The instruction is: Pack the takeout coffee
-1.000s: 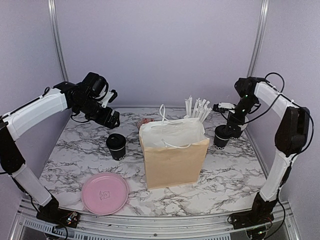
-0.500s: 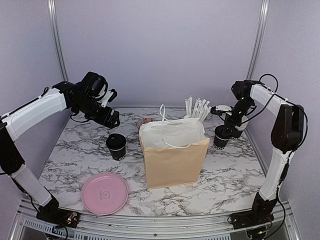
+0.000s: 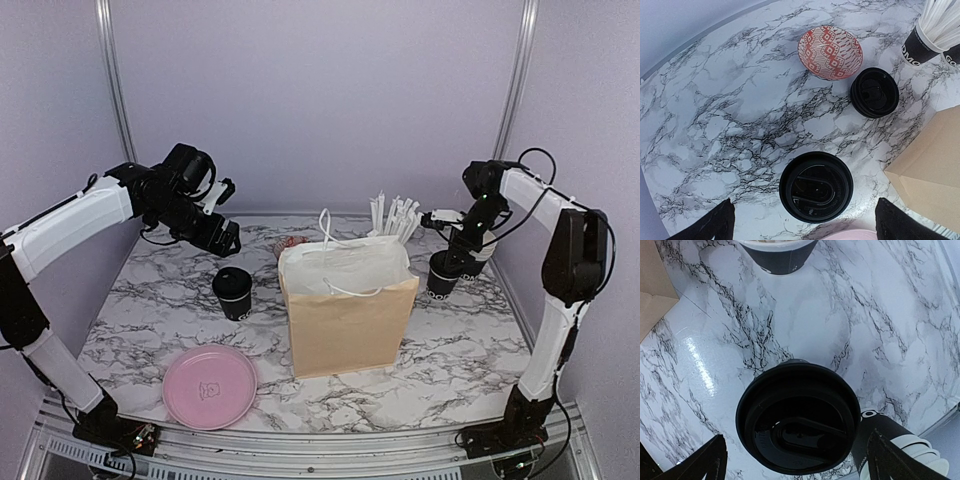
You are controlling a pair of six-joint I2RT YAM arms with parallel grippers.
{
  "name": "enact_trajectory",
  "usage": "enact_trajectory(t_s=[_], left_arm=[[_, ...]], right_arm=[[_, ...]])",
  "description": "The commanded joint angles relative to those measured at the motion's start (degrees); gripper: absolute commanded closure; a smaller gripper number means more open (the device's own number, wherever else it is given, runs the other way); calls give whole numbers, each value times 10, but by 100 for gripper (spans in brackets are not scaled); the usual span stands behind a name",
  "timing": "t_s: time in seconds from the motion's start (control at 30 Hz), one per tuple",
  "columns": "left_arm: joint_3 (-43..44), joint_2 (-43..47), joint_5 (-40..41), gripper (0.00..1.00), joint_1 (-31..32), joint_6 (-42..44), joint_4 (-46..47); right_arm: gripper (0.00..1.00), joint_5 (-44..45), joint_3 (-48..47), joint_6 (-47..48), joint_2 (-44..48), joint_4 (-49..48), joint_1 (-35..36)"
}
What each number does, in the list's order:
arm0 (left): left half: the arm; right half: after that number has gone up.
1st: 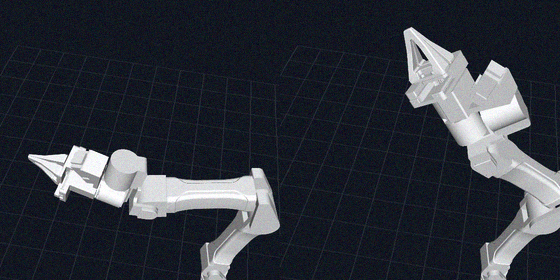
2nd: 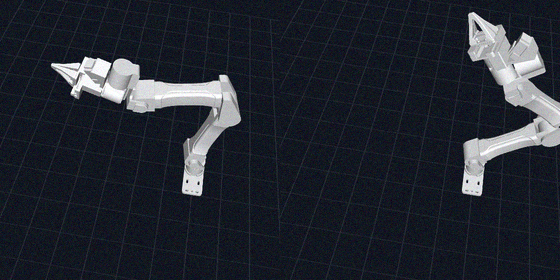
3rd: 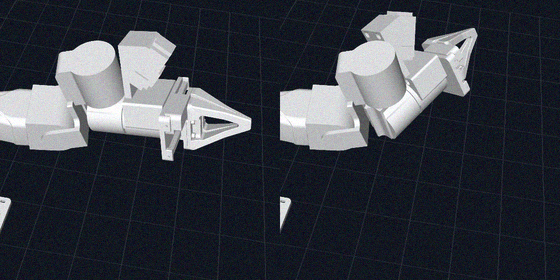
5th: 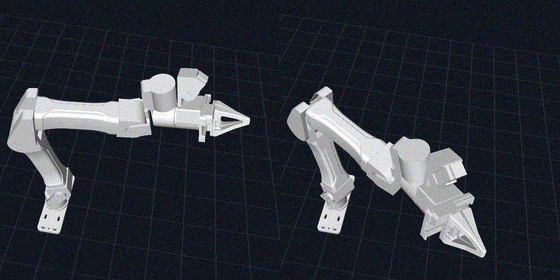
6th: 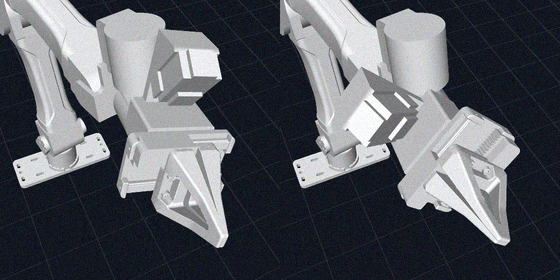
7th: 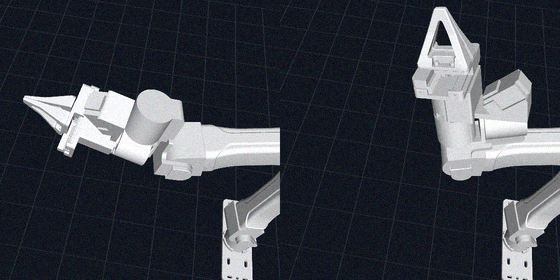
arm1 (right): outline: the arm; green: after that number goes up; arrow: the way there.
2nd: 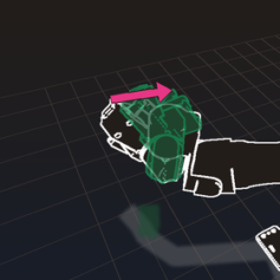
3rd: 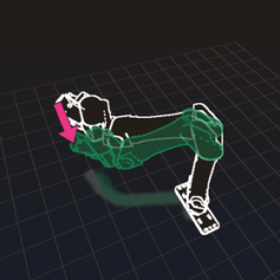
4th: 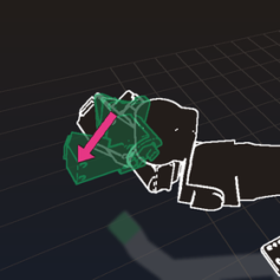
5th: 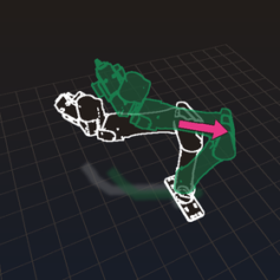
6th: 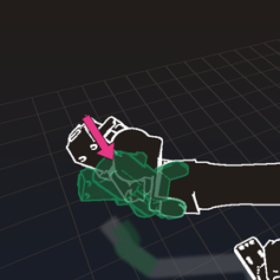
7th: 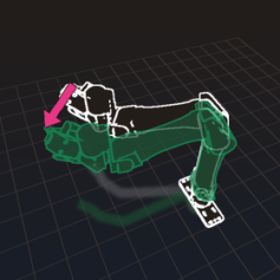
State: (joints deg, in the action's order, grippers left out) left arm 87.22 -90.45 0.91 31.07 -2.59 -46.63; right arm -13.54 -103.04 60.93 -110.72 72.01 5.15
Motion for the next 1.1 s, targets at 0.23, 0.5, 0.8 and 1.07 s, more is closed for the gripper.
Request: enact_trajectory(t_s=[0.23,0.5,0.8,1.07], left_arm=[[-11,13,-6,1,-1,-2,-5],[-10,11,-6,1,0,-4,-5],[1,13,-20,1,4,-1,-5],[16,13,-28,1,6,2,-5]], right_arm=[[11,1,-14,2,-25,-6,3],[18,18,4,-3,-24,-9,3],[30,30,20,-7,-13,-10,4],[44,21,48,-17,34,3,15]])
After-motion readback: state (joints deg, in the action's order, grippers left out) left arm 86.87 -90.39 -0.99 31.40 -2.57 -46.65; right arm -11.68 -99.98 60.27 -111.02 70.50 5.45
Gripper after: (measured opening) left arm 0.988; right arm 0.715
